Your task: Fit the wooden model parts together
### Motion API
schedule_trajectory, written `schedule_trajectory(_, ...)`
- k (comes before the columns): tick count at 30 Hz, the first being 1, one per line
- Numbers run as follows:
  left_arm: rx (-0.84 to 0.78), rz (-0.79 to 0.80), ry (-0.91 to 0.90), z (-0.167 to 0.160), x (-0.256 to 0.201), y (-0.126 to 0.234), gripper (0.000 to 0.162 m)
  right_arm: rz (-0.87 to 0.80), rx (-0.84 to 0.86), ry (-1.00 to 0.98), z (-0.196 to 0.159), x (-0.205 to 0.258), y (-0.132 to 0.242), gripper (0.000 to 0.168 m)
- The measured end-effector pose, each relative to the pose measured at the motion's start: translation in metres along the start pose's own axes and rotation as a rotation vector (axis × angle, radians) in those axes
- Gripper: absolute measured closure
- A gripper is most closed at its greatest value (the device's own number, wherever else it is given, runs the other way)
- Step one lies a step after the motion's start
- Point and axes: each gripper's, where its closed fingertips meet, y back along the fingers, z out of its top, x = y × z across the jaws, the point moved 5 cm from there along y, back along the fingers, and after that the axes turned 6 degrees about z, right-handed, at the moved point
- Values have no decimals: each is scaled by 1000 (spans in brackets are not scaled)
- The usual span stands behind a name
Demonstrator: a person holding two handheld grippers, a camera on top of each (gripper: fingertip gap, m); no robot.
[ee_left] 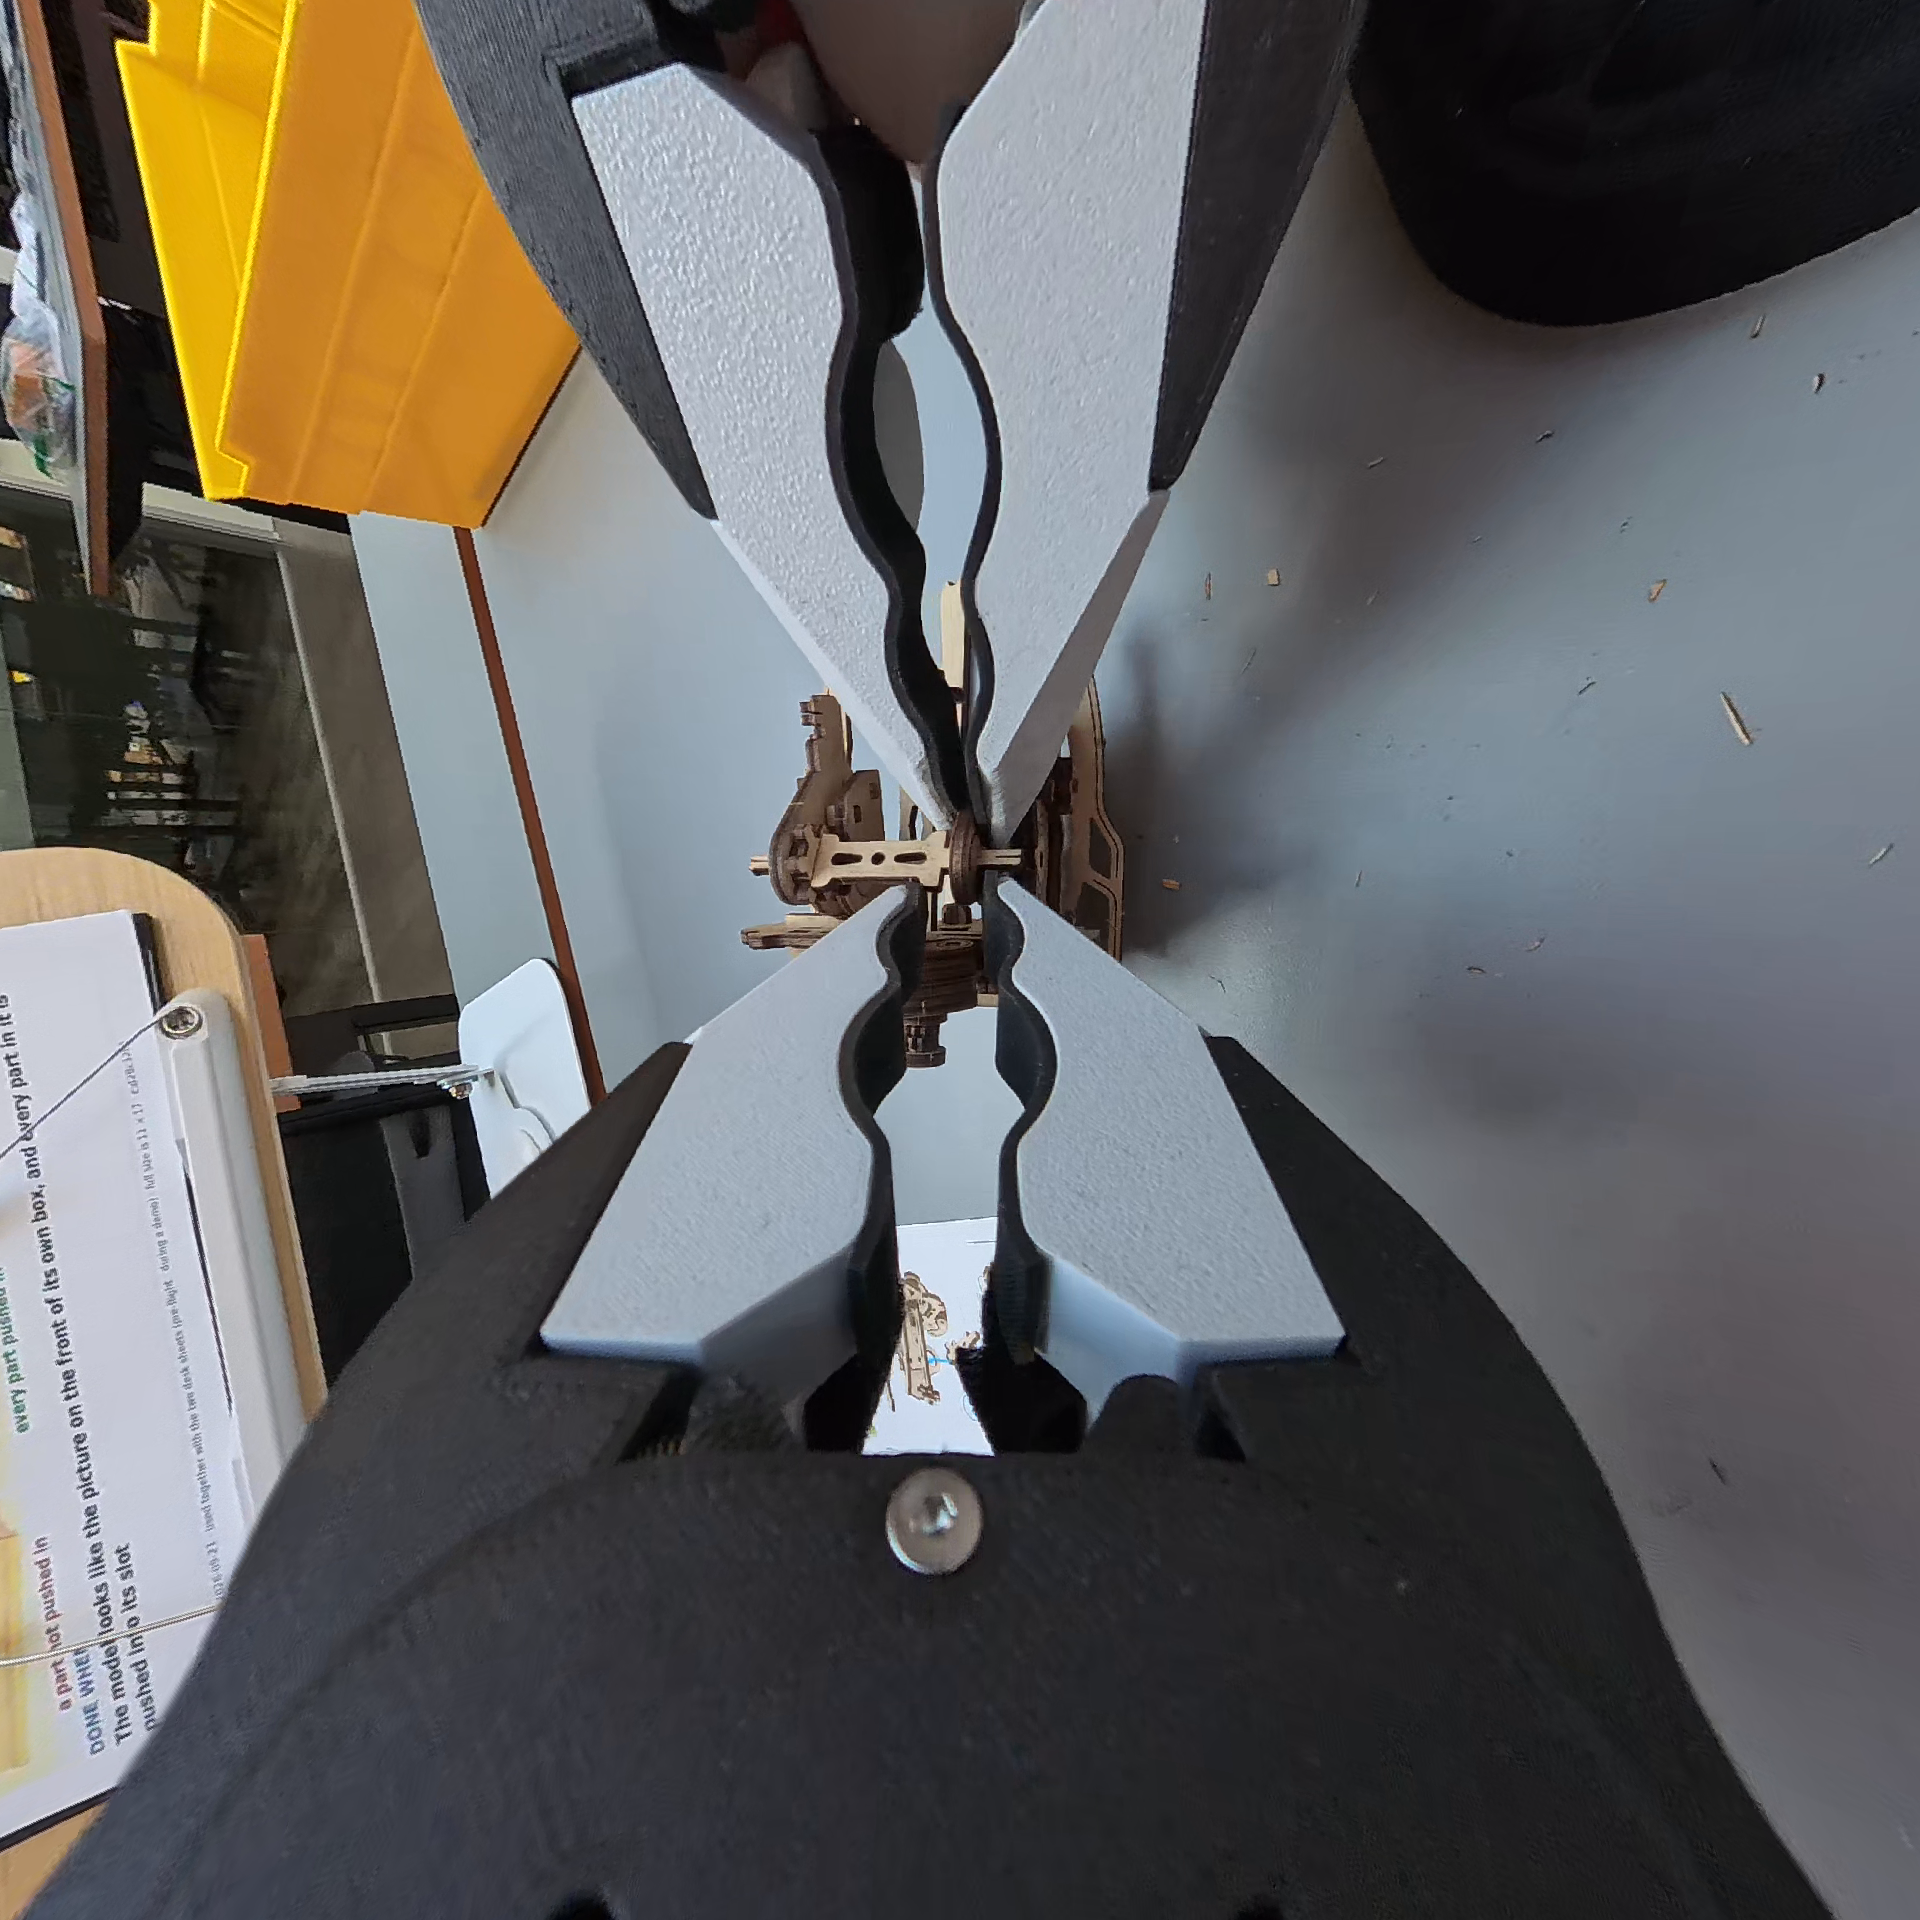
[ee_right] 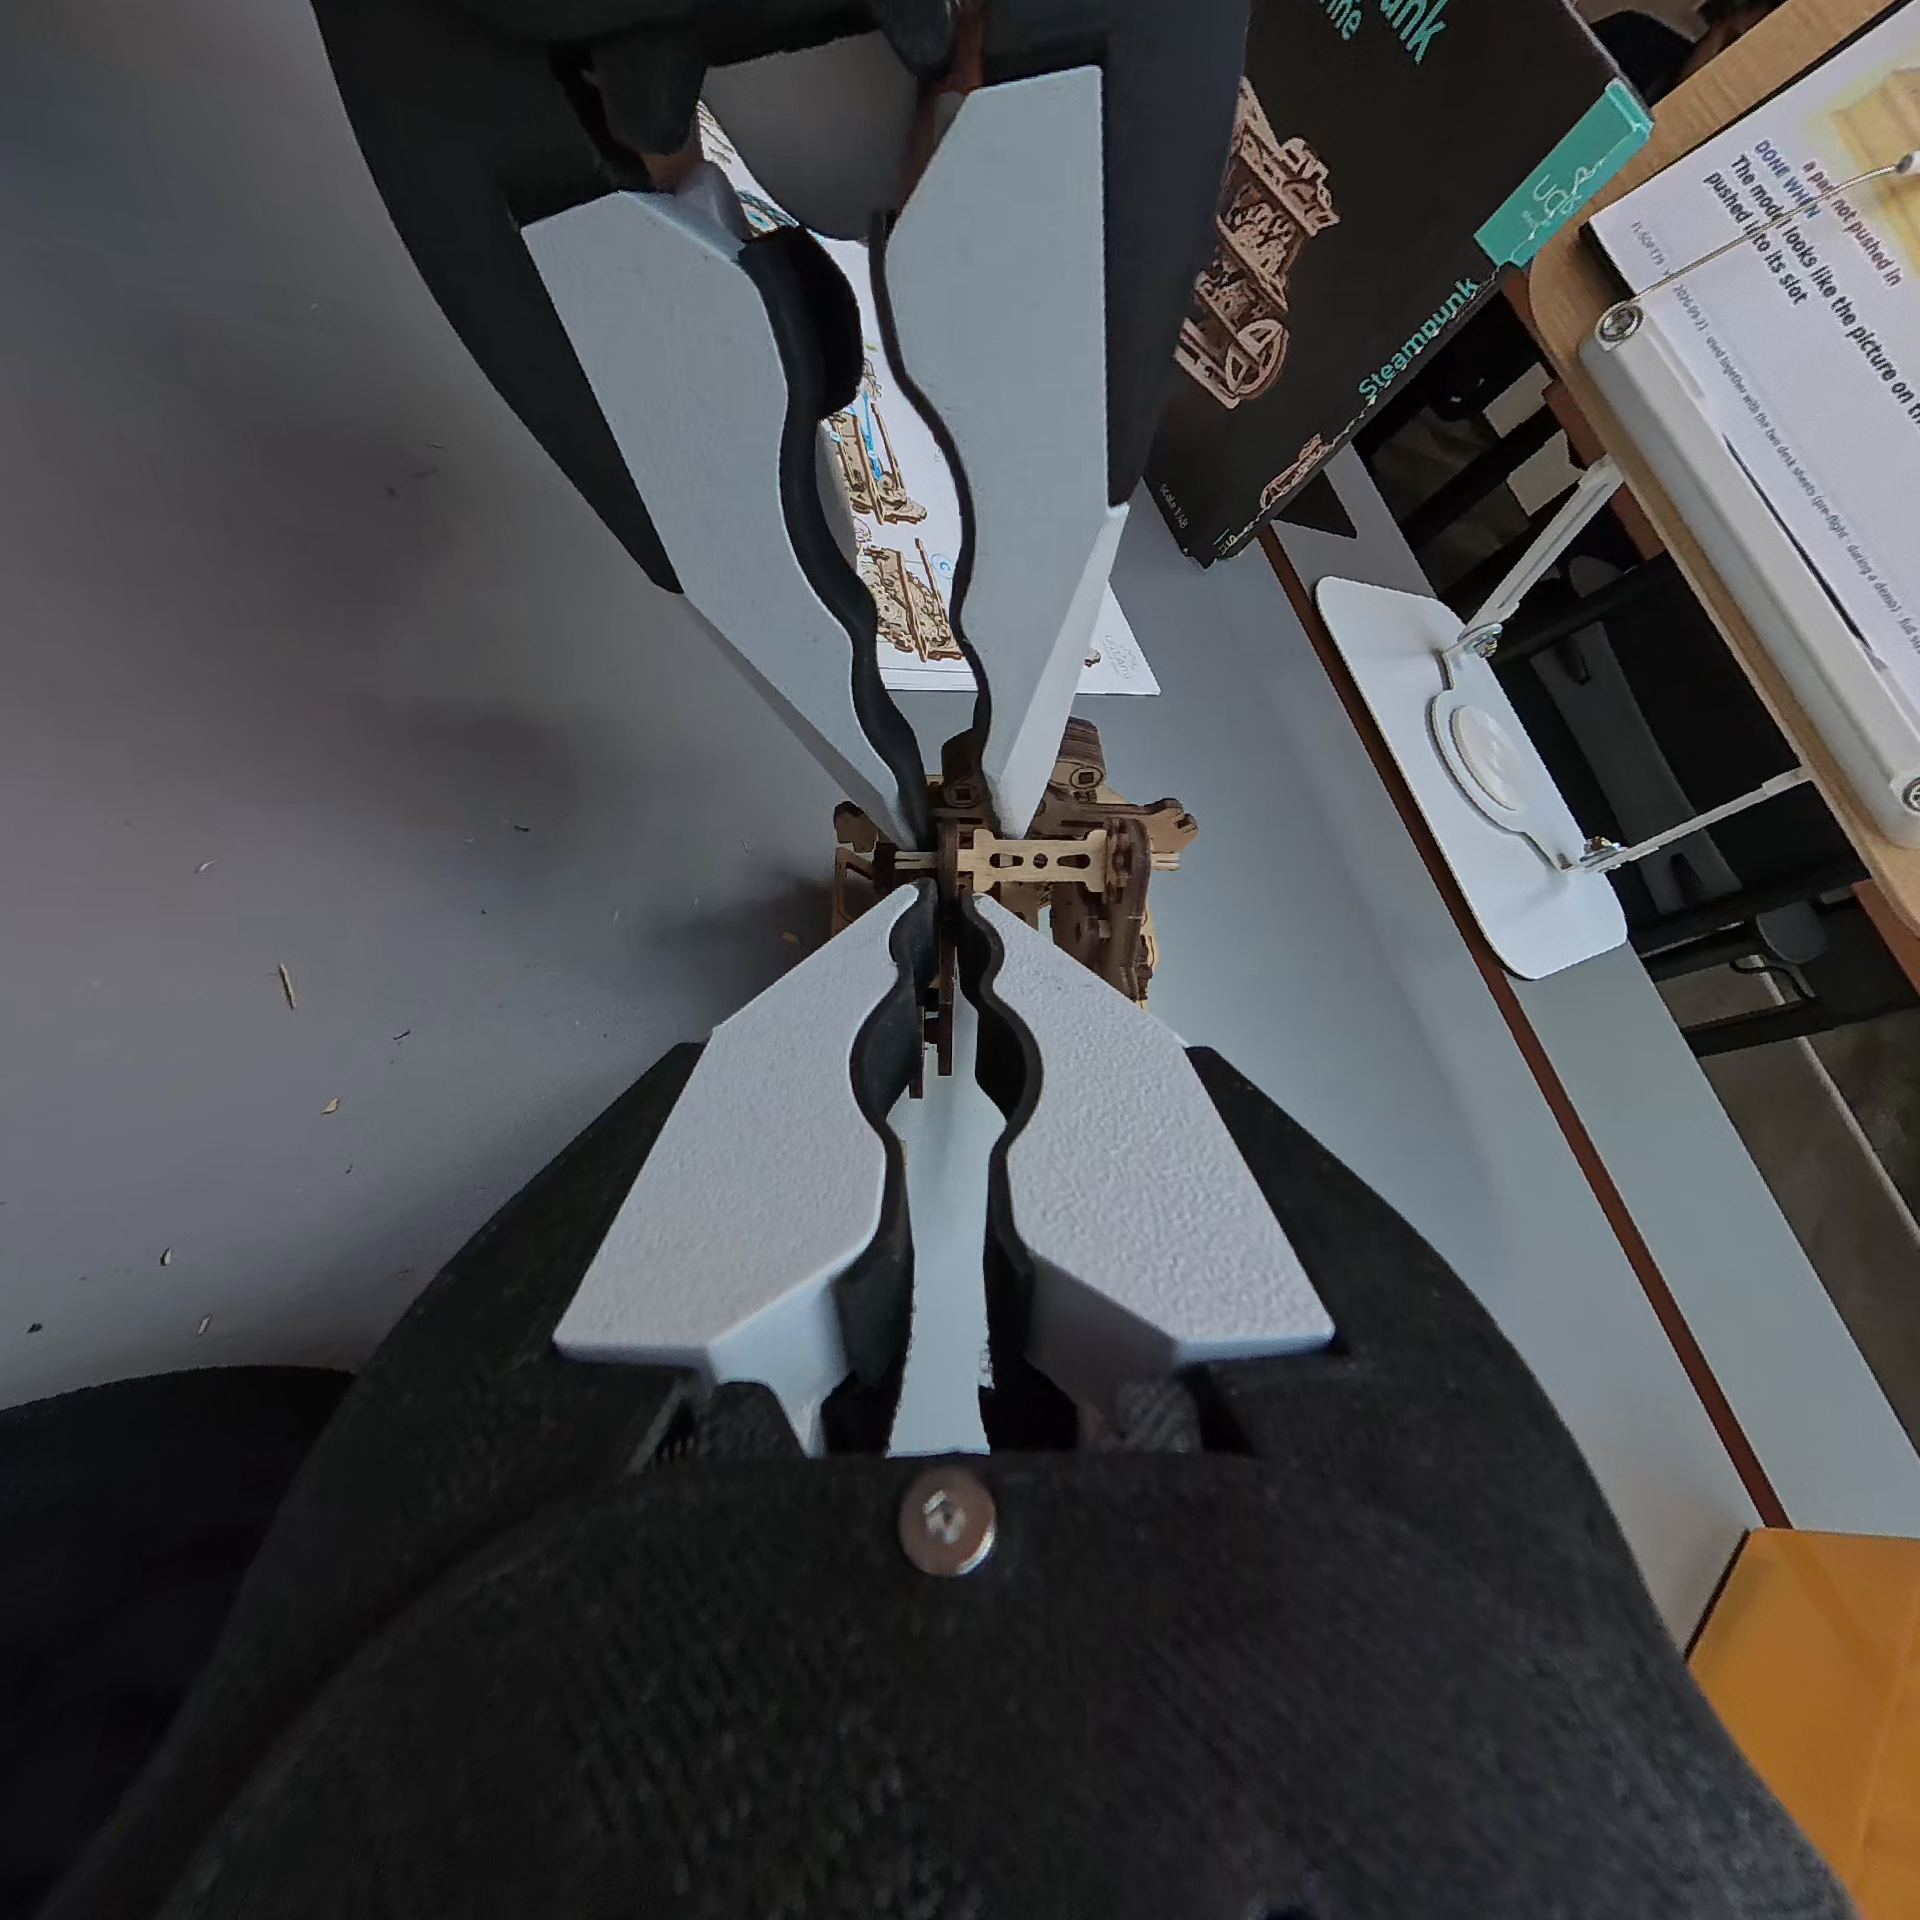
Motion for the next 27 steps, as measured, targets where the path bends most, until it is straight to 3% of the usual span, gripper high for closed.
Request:
schedule_trajectory(7, 18, 29, -22, 0, -1, -2, 154, -17, -9, -66, -2, -5, 0, 156)
schedule_trajectory(27, 54, 38, 11, 3, -3, -4, 154, 30, -21, -111, -4, -4, -3, 162)
